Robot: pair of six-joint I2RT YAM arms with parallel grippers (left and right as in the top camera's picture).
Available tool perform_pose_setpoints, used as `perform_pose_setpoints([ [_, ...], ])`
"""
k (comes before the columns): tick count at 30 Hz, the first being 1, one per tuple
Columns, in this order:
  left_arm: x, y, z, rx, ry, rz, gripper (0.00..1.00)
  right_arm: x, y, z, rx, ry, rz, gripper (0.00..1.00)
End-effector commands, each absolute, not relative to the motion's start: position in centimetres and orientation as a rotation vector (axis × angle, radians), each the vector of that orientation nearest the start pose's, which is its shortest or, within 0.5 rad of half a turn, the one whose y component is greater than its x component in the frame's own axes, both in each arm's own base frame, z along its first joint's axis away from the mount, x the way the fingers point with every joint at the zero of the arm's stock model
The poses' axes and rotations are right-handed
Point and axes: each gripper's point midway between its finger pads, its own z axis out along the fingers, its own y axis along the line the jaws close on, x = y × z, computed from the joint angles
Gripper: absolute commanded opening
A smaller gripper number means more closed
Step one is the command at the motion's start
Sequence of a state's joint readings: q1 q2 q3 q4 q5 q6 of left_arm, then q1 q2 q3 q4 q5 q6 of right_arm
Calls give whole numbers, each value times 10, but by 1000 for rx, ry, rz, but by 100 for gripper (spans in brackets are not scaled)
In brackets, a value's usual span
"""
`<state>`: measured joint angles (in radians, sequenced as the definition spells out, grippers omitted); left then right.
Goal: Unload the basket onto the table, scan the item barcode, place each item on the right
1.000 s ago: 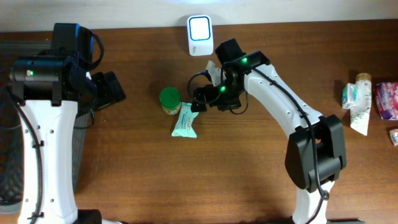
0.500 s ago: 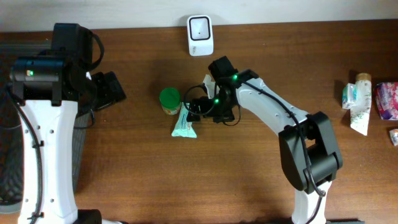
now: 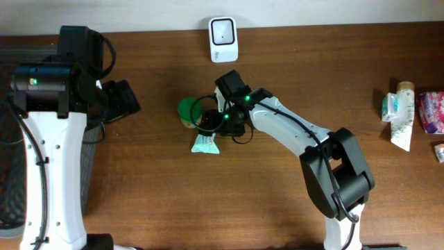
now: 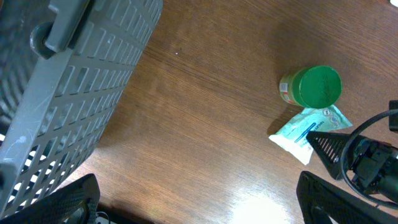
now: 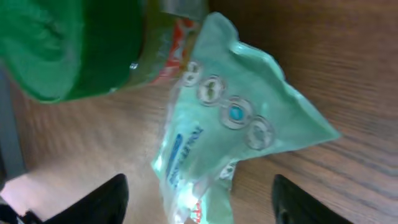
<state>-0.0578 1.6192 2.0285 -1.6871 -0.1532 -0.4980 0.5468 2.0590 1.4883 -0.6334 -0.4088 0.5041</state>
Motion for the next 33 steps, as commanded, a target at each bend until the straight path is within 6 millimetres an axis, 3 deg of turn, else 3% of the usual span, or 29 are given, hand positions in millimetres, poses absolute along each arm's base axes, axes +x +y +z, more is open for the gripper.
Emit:
perform_pose_setpoints([
  [1,303,10,304,-666,2712,81,99,356,291,27,-58,2971,682,67],
  [7,303,10,304,-666,2712,81,99,353,291,10,-10,2961,658,67],
  [8,303,10,304,-666,2712,81,99,353,292,7,-11,2965,655,63],
  [9,303,10,304,-666,2712,81,99,353,291,2,-9,2974,650,56],
  [11,303,10,304,-666,2712,81,99,350,289,-1,-5,2989,640,22],
  [14,303,10,304,-666,2712,81,99,351,278,7,26,3003,629,4],
  [17,303,10,304,-666,2712,81,99,352,253,29,31,3000,567,4],
  [19,303,10,304,-666,2712,81,99,355,211,51,120,2981,376,4],
  [21,303,10,304,-666,2712,81,99,358,186,59,165,2952,218,8],
  [22,303,10,304,-666,2712,81,99,358,185,58,172,2949,208,12],
  [24,303,10,304,-666,2712,81,99,357,187,56,167,2956,205,36],
  [26,303,10,304,-666,2712,81,99,358,184,57,165,2945,175,47],
  [29,303,10,304,-665,2712,81,99,355,179,68,176,2941,173,50],
  [33,303,10,304,-666,2712,81,99,355,182,103,166,2864,255,49],
])
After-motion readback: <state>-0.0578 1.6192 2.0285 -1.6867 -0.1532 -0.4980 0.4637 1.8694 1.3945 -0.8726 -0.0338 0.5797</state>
